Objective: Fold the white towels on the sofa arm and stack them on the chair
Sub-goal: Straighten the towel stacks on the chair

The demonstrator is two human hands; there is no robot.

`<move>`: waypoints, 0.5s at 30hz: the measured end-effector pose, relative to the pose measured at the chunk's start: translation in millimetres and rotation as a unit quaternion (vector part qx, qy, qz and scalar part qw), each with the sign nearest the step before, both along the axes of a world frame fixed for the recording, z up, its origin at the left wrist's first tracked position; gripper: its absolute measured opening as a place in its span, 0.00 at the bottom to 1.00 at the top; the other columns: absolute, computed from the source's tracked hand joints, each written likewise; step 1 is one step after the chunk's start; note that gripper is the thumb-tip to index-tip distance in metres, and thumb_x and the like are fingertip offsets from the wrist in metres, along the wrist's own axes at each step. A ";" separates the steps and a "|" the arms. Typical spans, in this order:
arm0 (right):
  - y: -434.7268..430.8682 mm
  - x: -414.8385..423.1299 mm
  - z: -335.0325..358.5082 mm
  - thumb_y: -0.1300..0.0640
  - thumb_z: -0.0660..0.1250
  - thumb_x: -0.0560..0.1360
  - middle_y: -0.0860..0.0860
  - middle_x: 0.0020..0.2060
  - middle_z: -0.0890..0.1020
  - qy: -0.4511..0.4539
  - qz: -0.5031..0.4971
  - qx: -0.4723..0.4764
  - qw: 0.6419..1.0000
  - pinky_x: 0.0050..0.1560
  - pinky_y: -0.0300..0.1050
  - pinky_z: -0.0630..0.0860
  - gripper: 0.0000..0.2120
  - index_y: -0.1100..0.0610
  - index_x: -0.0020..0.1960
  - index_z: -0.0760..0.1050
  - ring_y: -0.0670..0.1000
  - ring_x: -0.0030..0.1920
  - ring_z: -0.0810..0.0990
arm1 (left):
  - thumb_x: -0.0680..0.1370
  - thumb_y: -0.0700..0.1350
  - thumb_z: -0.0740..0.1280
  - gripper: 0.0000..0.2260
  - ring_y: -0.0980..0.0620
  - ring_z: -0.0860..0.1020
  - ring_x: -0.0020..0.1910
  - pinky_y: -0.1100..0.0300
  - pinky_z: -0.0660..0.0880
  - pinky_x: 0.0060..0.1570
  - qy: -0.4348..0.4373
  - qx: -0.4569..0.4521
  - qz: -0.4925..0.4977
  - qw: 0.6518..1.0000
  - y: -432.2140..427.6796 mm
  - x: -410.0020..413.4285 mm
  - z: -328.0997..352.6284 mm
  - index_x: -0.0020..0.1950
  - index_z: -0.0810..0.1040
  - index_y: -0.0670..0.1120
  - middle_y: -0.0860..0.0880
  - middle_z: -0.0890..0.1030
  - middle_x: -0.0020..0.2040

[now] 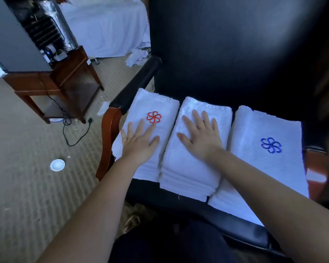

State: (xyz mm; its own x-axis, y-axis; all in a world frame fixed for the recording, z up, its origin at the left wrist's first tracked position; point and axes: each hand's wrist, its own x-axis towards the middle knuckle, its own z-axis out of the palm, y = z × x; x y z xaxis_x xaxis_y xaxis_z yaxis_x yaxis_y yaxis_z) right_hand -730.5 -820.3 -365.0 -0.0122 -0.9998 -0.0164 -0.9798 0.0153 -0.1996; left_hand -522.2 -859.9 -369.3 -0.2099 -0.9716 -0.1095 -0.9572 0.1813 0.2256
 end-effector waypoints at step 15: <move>134.6 149.4 -77.9 0.59 0.65 0.78 0.48 0.53 0.79 -0.357 -0.002 -0.029 0.934 0.51 0.33 0.66 0.11 0.56 0.60 0.77 0.47 0.55 0.76 | 0.78 0.40 0.66 0.08 0.52 0.78 0.54 0.68 0.69 0.55 0.328 -0.161 0.201 0.909 141.8 115.4 -100.3 0.57 0.79 0.44 0.49 0.81 0.54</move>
State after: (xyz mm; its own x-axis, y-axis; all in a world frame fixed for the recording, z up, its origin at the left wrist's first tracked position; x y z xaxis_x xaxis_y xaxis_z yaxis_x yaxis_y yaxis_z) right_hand -581.1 -685.8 -442.9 -0.0226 -0.9992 0.0324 -0.5974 -0.0125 -0.8019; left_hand -406.8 -718.1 -469.6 0.2519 -0.9437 0.2146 -0.6392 0.0042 0.7690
